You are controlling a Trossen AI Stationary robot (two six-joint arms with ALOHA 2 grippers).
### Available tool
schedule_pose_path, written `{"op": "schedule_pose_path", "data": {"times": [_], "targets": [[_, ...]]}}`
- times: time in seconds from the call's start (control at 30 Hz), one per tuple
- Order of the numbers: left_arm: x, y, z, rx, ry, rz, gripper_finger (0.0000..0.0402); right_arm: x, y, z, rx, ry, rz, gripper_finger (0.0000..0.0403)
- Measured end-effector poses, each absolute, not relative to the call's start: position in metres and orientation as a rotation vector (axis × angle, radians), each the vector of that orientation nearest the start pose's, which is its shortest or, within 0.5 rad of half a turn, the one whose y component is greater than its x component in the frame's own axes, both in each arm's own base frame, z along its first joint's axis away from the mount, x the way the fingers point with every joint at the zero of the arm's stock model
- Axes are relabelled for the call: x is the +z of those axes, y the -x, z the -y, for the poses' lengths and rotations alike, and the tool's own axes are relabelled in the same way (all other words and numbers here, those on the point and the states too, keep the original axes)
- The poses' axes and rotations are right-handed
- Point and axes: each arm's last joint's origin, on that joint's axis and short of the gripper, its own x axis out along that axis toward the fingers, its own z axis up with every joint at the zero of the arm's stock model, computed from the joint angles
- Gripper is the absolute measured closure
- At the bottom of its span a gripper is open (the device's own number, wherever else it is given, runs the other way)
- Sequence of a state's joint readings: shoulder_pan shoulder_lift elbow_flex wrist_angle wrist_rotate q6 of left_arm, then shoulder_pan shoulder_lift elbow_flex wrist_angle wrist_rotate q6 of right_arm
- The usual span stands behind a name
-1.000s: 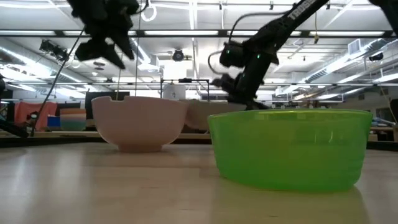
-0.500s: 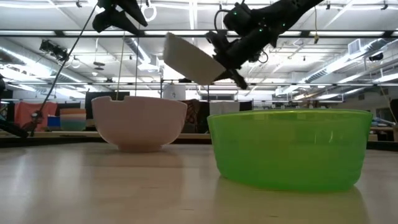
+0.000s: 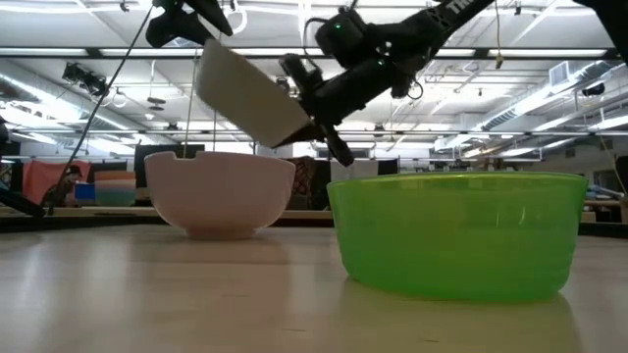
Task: Nest bowls inside each other
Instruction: Stack the gray bowl on top of the white bowl
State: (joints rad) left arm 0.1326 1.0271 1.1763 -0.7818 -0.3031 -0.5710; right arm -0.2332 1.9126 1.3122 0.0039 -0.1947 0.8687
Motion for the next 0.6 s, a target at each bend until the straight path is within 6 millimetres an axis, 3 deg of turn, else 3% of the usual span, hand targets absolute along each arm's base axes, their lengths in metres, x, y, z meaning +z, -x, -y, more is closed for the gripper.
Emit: {"op": "schedule_pose_path", "data": {"times": [0.37, 0.6], "targets": [[0.369, -0.190, -0.041, 0.615, 0.465, -0.498, 0.0228, 0.226, -0.452, 0.090, -0.383, -0.711, -0.796, 0.0393], [0.366, -0.193, -0.041, 0.638, 0.479, -0.500, 0.0228, 0.211, -0.469, 0.092, -0.350, -0.698, -0.931, 0.0389]]}}
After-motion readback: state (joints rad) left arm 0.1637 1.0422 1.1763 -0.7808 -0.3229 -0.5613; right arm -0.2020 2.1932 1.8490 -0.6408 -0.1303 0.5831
